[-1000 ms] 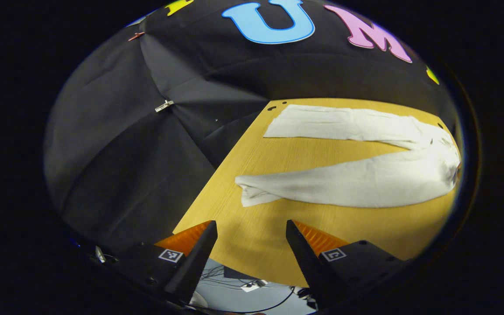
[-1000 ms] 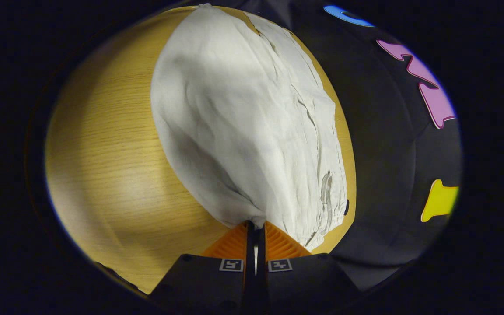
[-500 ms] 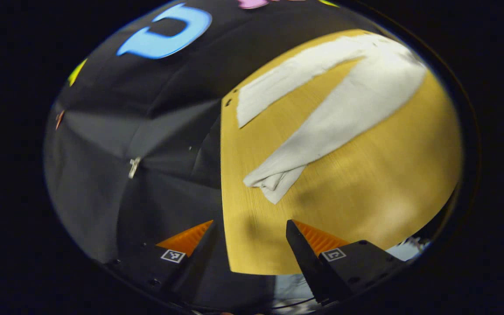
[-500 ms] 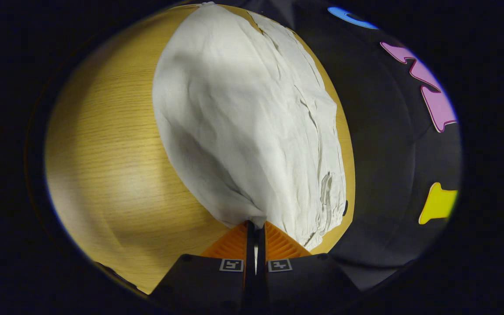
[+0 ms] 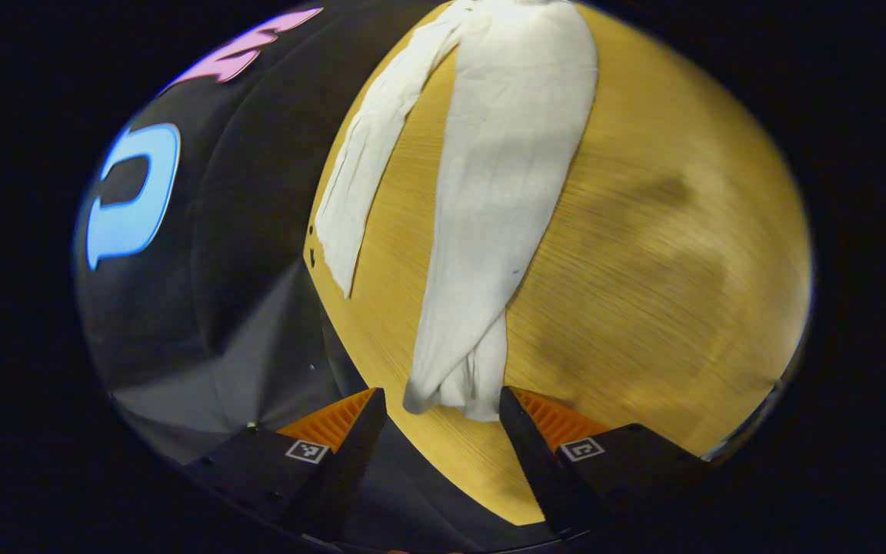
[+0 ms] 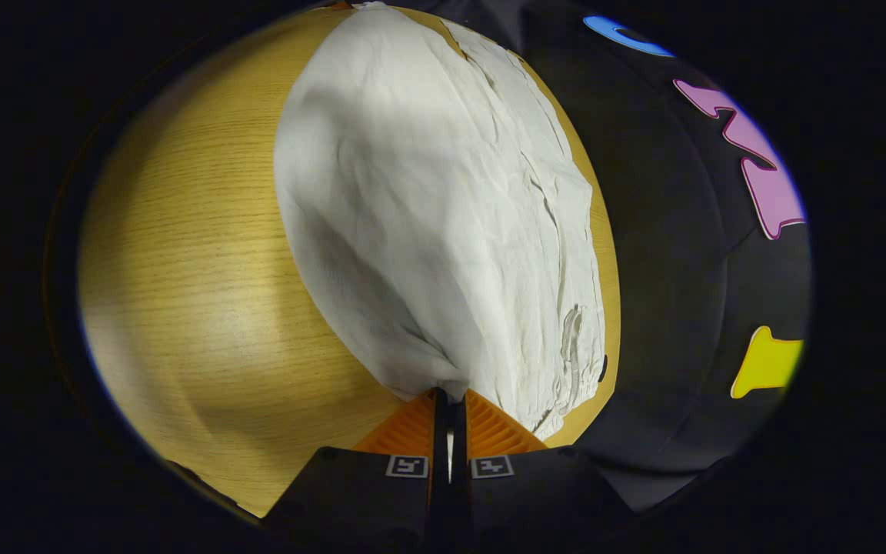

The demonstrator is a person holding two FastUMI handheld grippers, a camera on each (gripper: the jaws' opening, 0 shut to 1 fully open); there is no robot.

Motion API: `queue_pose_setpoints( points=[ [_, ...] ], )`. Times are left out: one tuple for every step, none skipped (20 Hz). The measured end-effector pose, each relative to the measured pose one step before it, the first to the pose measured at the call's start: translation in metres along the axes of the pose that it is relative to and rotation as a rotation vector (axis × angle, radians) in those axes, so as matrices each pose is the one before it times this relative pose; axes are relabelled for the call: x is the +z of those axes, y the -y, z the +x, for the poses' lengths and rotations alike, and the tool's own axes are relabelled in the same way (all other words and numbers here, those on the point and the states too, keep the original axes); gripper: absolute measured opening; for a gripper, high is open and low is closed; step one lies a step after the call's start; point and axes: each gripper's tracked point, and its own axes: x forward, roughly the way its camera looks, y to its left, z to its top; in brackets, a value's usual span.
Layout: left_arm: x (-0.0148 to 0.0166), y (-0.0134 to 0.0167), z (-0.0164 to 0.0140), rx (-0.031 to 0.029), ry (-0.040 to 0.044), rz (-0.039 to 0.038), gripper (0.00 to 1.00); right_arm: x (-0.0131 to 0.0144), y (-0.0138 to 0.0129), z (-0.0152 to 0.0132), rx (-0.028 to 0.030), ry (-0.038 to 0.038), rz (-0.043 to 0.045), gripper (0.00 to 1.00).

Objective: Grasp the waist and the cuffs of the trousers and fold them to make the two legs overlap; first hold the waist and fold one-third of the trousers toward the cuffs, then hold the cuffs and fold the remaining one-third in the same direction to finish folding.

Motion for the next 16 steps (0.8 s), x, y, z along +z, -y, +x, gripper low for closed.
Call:
queue_pose_setpoints(
  points=[
    [-0.00063, -0.00152, 0.00022, 0.00124, 0.00444, 0.0421, 0.85, -0.0002, 0.00008, 0.00023, -0.00226, 0.00015, -0.00338, 0.05],
    [0.00534, -0.00175, 0.00429, 0.00741, 0.01589, 0.0355, 0.8, -0.00005, -0.00023, 0.00023, -0.00163, 0.00069, -0.00042, 0.05],
    [0.00135, 0.0014, 0.00161, -0.00704, 0.01185, 0.01592, 0.76, 0.00052, -0.00013, -0.00072, -0.00223, 0.00092, 0.00458, 0.05],
    [0.00139, 0.00258, 0.00187, -0.01306, 0.00532, 0.00199, 0.75, -0.00026, 0.00023, 0.0002, -0.00284, 0.0021, 0.0062, 0.05],
    [-0.00476, 0.00048, 0.00078, -0.01141, 0.0029, -0.00737, 0.72, 0.00011, -0.0001, -0.0005, -0.00342, 0.0026, 0.00422, 0.05],
    [0.00042, 0.00066, 0.00134, -0.01398, 0.00066, -0.00903, 0.63, 0.00006, -0.00007, 0.00054, -0.00315, 0.00184, 0.00145, 0.05],
    [0.0017, -0.00156, 0.00291, -0.01147, -0.00079, -0.00741, 0.6, 0.00003, 0.0, -0.00066, -0.00318, 0.00065, -0.00045, 0.05],
    [0.00273, 0.00064, 0.00469, -0.00932, 0.00109, -0.00509, 0.48, 0.00018, 0.00024, 0.00033, -0.00297, 0.00034, -0.00112, 0.05],
    [0.00024, 0.00094, 0.00311, -0.00468, -0.00066, -0.0003, 0.44, -0.00001, -0.00021, -0.00055, -0.00277, -0.00009, -0.00009, 0.05],
    [0.00151, 0.00136, 0.00061, -0.0003, -0.00088, 0.00285, 0.3, -0.00031, 0.00023, 0.00061, -0.00171, -0.0004, 0.00055, 0.05],
    [-0.00092, -0.00117, 0.00303, 0.01224, -0.00203, 0.00357, 0.19, -0.00013, 0.00006, 0.00007, -0.00079, -0.00049, 0.00033, 0.05],
    [0.00136, -0.00284, 0.00067, 0.0253, -0.00127, -0.00043, 0.29, 0.00011, -0.0001, 0.00018, 0.00016, -0.00104, 0.00014, 0.05],
    [-0.00042, 0.00017, -0.00032, 0.01087, -0.00113, -0.01248, 0.13, -0.00022, 0.00022, -0.00043, 0.00022, 0.00036, 0.00051, 0.05],
    [0.00188, -0.00124, -0.00075, 0.01612, -0.00283, -0.01363, 0.11, 0.00021, -0.00015, 0.00004, -0.0003, 0.00163, 0.00016, 0.05],
    [-0.00108, 0.00003, 0.00088, 0.00081, -0.00342, -0.01937, 0.08, -0.00033, 0.0016, 0.00005, -0.00516, 0.00152, -0.00164, 0.05],
    [-0.00046, -0.00091, 0.00067, 0.00042, -0.00585, -0.01608, 0.06, -0.00123, 0.00004, 0.00005, -0.00761, -0.00346, -0.00373, 0.05]
  ],
)
